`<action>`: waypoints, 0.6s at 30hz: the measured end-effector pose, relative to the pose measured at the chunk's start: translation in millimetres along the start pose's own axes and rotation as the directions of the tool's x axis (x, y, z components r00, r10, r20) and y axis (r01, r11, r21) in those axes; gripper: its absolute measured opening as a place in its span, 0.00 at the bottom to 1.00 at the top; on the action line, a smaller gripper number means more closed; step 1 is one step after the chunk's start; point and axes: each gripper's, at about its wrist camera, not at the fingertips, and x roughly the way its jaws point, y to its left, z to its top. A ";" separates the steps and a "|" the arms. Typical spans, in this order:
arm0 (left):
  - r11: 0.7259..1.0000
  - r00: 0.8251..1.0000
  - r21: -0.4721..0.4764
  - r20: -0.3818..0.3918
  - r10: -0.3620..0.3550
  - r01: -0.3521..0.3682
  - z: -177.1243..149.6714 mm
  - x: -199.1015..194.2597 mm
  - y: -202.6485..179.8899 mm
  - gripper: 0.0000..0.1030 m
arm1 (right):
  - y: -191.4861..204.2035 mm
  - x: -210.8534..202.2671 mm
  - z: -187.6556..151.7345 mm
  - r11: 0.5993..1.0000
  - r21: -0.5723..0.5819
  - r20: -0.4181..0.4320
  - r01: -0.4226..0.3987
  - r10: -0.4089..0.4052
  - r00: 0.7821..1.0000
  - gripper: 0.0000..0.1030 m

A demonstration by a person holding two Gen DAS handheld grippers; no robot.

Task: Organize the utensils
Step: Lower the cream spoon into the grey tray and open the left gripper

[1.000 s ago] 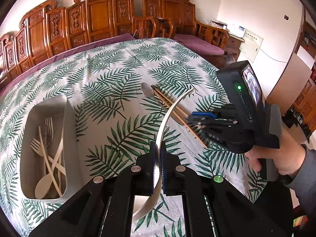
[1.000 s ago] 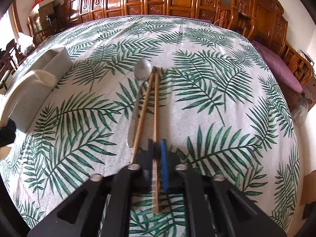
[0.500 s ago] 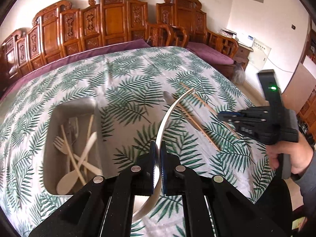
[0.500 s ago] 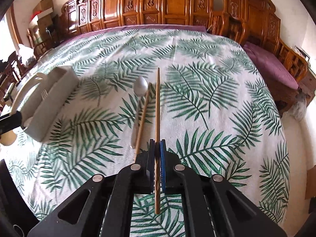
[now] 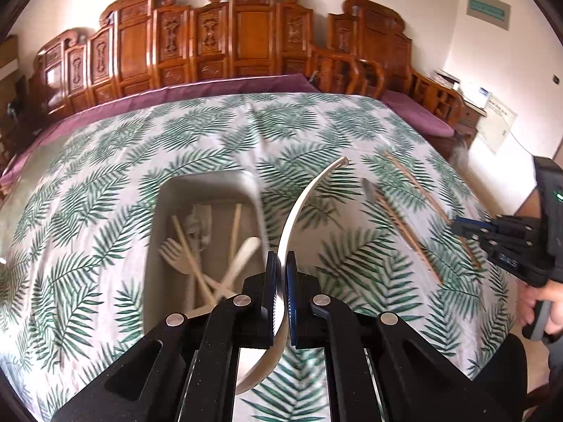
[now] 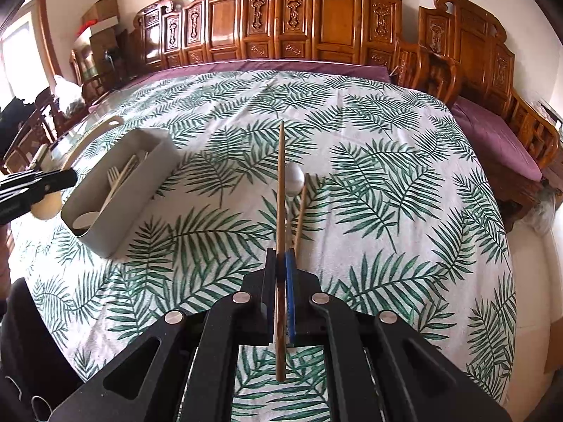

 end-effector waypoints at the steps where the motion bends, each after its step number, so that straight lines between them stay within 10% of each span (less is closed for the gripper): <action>1: 1.000 1.000 -0.009 -0.006 0.006 -0.006 0.6 3.1 5.9 0.04 | 1.6 -0.4 -0.2 1.000 -0.002 0.001 -0.002 0.002 1.000 0.06; 18: 0.996 0.996 -0.053 -0.048 0.073 -0.075 7.6 36.0 58.6 0.04 | 67.4 -6.3 15.7 0.992 -0.075 0.020 -0.104 0.106 0.994 0.06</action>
